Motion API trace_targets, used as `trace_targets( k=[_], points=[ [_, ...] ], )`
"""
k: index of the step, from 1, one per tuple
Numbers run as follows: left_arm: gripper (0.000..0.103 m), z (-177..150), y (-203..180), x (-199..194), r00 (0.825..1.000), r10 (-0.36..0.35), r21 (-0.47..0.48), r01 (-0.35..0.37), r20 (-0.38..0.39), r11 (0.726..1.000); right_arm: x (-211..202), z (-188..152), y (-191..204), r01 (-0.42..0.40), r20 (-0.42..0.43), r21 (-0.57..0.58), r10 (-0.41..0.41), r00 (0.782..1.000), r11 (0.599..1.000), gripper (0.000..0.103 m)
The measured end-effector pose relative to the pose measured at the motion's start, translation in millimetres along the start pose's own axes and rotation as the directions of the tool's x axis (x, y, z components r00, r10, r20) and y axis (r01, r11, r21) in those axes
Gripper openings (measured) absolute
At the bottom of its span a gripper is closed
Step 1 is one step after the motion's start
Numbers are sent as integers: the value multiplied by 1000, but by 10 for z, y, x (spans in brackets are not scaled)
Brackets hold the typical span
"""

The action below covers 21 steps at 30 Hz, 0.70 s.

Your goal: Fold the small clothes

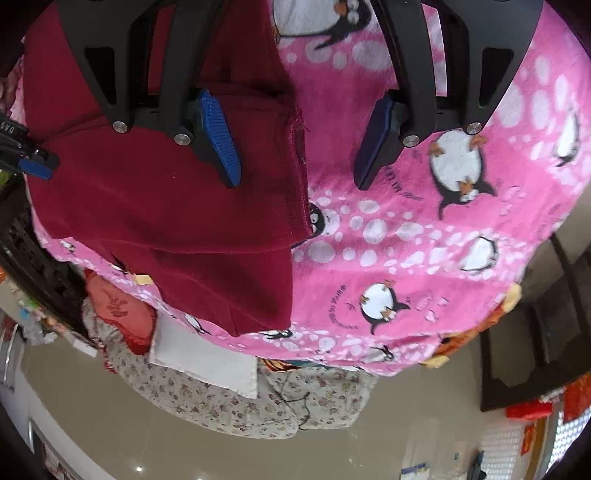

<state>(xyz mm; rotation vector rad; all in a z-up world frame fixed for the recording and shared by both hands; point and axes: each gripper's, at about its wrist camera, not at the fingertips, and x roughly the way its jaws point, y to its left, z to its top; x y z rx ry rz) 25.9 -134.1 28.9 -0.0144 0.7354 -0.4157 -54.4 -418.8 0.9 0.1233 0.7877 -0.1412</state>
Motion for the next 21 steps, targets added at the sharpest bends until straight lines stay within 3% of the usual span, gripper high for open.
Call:
trace_targets(
  k=[4,8,14,15,21],
  points=[
    [64,-57,-137,-331,998,53,45,-54,40,998,-369,4,-87,-114,30,65,112,993,991,39],
    [64,-201,-244,-669,996,85,88,-88,37,992,-797,-213,-82,-136,42,43,134,990,990,40],
    [64,-459,-364,-1060,996,87,118,-90,32,989,-1337,-762,-237,-160,5,47,160,987,986,46],
    [64,-508,-379,-1111,996,83,122,-85,26,989,-1457,-1005,-303,-185,-12,79,186,982,980,47],
    [64,-797,-398,-1280,998,35,109,-29,-52,994,-1471,-1466,-408,-233,-78,131,244,967,964,48]
  ],
)
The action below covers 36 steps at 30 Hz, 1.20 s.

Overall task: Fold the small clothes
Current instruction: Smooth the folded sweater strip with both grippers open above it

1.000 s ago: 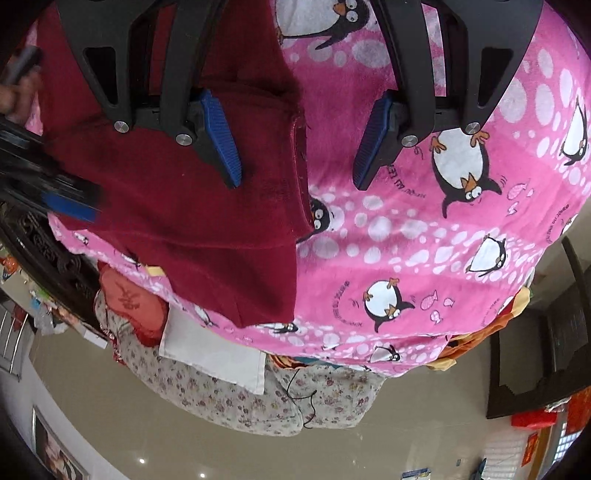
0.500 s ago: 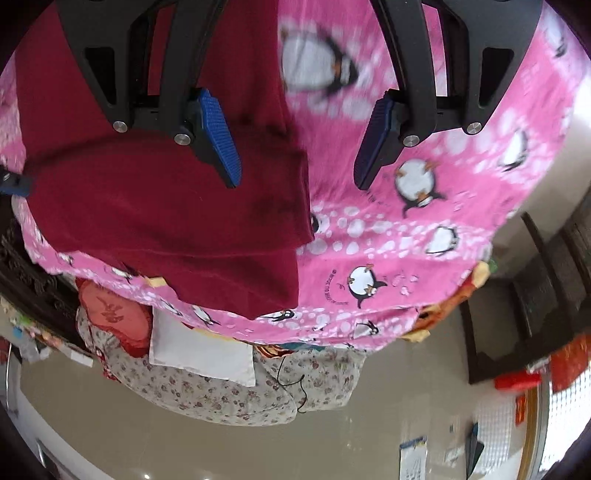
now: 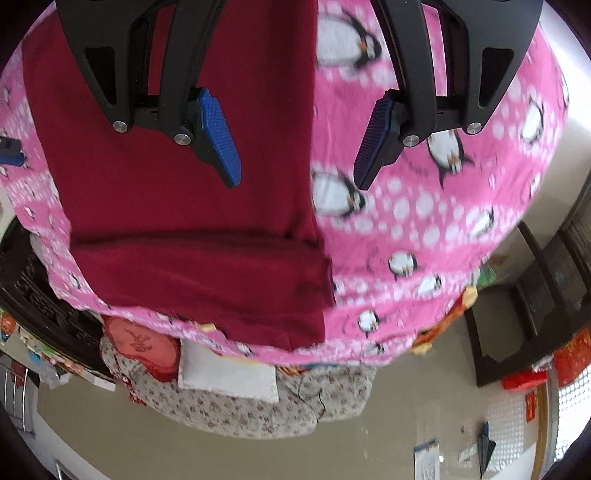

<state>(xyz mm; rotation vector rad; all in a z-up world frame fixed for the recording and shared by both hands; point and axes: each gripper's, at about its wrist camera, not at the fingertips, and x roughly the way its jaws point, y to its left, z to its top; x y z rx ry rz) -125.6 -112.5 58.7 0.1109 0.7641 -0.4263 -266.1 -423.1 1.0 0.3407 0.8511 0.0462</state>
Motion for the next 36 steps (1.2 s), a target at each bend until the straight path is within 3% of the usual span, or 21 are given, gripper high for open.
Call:
trace_targets(
  k=[6,10,16,20,23,29,31,36],
  points=[
    [64,-415,183,-228,989,-108,-82,100,-99,992,-32,-412,-7,-53,-43,5,54,998,999,48],
    [64,-692,287,-398,983,-122,-122,105,-138,987,-52,-594,72,-65,-69,-22,63,996,998,49],
    [64,-1073,422,-453,936,-278,-278,213,-218,937,-50,-848,160,-164,-117,-15,161,980,986,52],
    [64,-1140,359,-512,944,-264,-280,204,-198,938,-20,-932,185,-222,-120,11,222,968,975,56],
    [70,-1175,289,-517,928,-315,-298,248,-199,922,-5,-968,185,-264,-97,48,267,959,963,58],
    [71,-1226,144,-514,955,-226,-221,183,-193,958,132,-984,213,-363,-73,81,368,927,928,58],
    [71,-1249,114,-518,962,-200,-197,163,-187,967,134,-986,211,-367,-72,83,373,925,927,59],
    [80,-1293,108,-513,961,-212,-200,175,-180,964,126,-1007,212,-390,-52,81,394,917,917,60]
  ],
)
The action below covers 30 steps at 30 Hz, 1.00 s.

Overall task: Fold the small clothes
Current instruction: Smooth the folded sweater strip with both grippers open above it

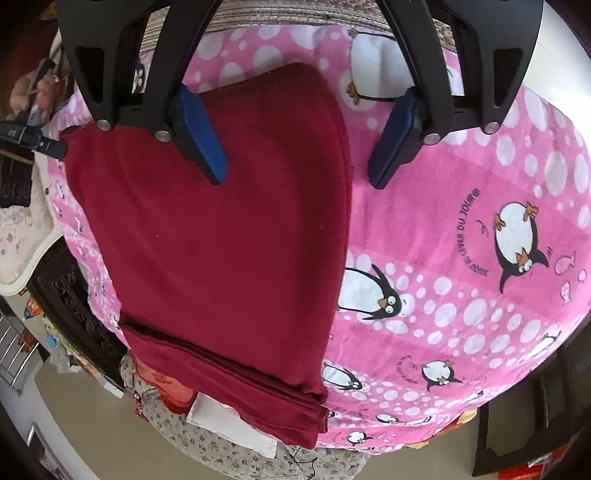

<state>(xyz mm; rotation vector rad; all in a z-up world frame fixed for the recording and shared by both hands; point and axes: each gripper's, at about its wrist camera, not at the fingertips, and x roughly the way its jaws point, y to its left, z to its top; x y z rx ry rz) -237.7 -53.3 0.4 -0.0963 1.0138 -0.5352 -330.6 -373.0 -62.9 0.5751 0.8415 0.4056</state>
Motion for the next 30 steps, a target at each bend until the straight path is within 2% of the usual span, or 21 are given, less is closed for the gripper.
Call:
trace_targets(
  k=[3,9,11,16,30],
  points=[
    [82,2,-15,12,1000,2,10,-2,-7,1000,-12,-23,19,-7,14,-25,8,1000,1000,66],
    [82,0,-107,45,998,53,62,-52,-24,997,43,34,63,-7,0,-40,7,1000,999,66],
    [82,-7,-115,52,998,60,74,-59,-22,996,51,34,31,-25,15,-22,26,1000,999,57],
    [82,3,-131,53,997,69,80,-66,-35,995,70,39,33,-42,15,-10,42,999,999,50],
    [82,-51,-190,78,994,106,106,-104,-13,989,97,46,51,-35,29,11,34,999,999,50]
  ],
)
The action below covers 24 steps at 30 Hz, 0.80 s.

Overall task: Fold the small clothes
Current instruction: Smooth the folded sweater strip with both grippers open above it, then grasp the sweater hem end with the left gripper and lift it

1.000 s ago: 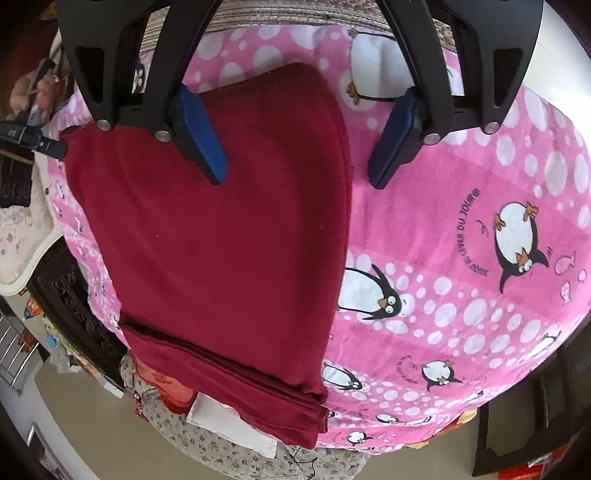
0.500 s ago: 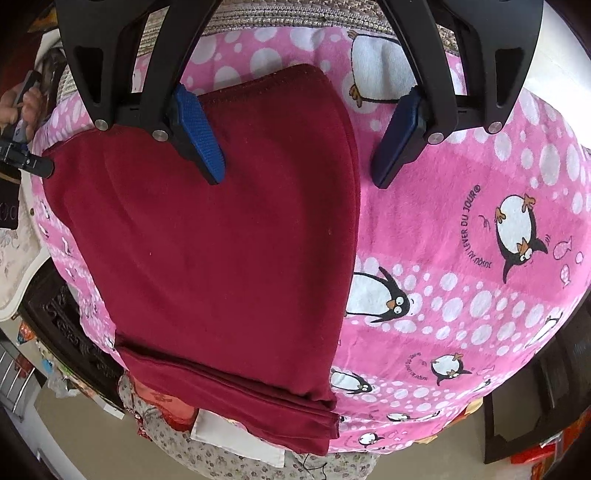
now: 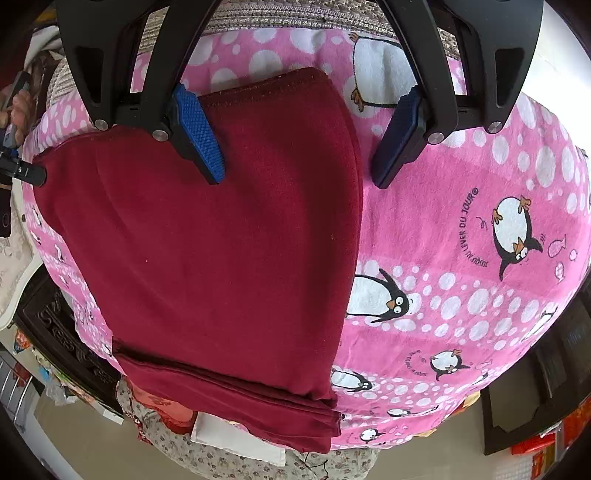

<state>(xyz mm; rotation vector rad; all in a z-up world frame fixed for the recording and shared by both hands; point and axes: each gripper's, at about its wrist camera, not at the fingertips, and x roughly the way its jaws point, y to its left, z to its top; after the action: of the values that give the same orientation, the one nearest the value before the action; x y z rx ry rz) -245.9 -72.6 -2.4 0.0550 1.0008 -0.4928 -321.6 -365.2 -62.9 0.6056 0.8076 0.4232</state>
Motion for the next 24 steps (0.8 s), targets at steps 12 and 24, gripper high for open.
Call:
trace_targets(
  k=[12,24],
  points=[
    [82,43,95,-29,998,-66,-32,66,-14,997,-9,1,-106,-46,-5,-23,46,999,999,46],
    [11,96,294,-119,967,-251,-99,245,-52,964,58,197,-55,-298,26,-12,298,954,954,17]
  ],
)
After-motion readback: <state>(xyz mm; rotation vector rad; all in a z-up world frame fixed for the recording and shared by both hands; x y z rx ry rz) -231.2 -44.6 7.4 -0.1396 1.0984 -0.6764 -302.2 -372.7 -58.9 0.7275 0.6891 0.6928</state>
